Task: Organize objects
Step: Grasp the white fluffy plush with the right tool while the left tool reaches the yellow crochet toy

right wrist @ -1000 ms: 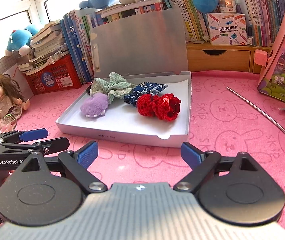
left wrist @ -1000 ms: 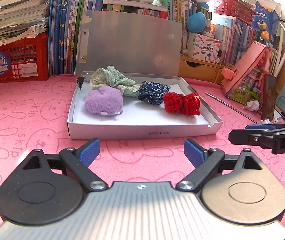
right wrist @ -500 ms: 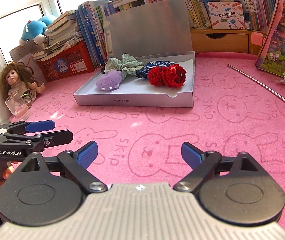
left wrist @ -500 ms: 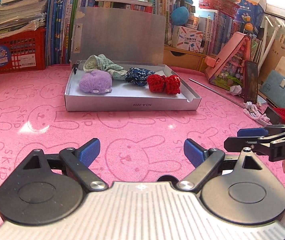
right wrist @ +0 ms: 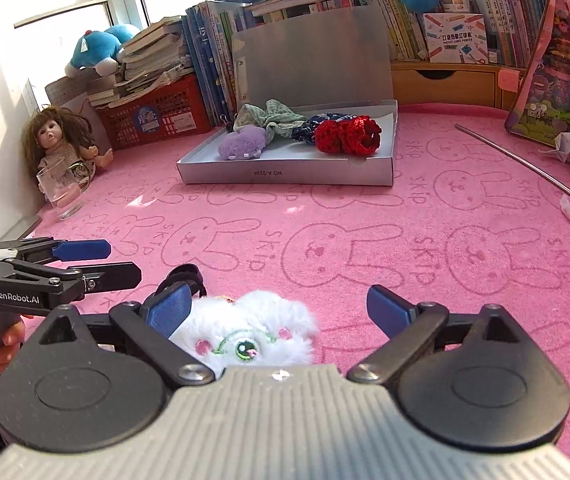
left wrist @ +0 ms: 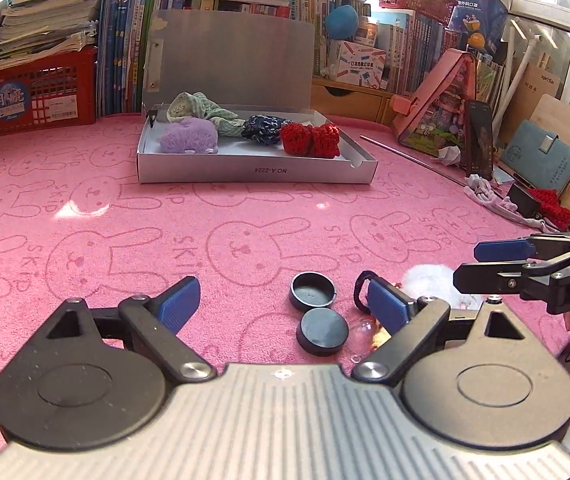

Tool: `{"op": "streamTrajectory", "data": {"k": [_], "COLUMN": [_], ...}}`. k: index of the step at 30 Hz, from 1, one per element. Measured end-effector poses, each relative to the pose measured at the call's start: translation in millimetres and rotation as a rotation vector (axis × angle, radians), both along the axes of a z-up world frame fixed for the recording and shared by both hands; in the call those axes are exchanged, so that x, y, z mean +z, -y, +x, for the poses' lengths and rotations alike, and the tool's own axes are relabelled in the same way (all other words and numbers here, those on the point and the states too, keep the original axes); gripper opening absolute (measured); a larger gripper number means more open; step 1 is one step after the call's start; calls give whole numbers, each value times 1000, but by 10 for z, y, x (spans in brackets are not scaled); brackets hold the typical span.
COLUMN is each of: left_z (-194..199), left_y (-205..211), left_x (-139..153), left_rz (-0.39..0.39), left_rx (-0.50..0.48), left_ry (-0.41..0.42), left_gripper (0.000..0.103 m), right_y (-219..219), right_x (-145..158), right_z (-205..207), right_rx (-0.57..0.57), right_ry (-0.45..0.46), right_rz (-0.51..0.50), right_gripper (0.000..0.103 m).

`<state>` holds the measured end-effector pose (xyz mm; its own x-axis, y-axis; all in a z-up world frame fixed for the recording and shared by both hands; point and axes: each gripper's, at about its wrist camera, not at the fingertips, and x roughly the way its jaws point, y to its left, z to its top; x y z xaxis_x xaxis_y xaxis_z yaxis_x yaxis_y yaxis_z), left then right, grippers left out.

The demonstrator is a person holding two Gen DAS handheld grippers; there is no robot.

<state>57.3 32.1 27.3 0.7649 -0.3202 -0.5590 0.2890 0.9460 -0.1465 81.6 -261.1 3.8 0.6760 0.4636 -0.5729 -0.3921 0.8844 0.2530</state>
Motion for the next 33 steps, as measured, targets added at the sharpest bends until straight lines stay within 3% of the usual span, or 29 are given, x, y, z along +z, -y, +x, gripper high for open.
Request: {"op": "streamTrajectory", "data": {"k": [9, 19, 28, 33], "left_z": [-177, -302, -278, -297], "left_y": [-9, -34, 137, 316], "left_x": [-27, -99, -99, -100], "left_rz": [9, -22, -39, -13], "left_rx": [-8, -26, -66, -92], "left_ry": [-1, -28, -5, 76], "left_gripper": [93, 93, 93, 93], "right_y": [-178, -206, -16, 170], "right_x": [-142, -229, -106, -102], "right_z": [-83, -13, 14, 57], "right_rx": [65, 71, -52, -139], "right_ry": [-4, -41, 10, 7], "right_rz": [-45, -22, -2, 5], "right_gripper": [98, 85, 82, 82]}}
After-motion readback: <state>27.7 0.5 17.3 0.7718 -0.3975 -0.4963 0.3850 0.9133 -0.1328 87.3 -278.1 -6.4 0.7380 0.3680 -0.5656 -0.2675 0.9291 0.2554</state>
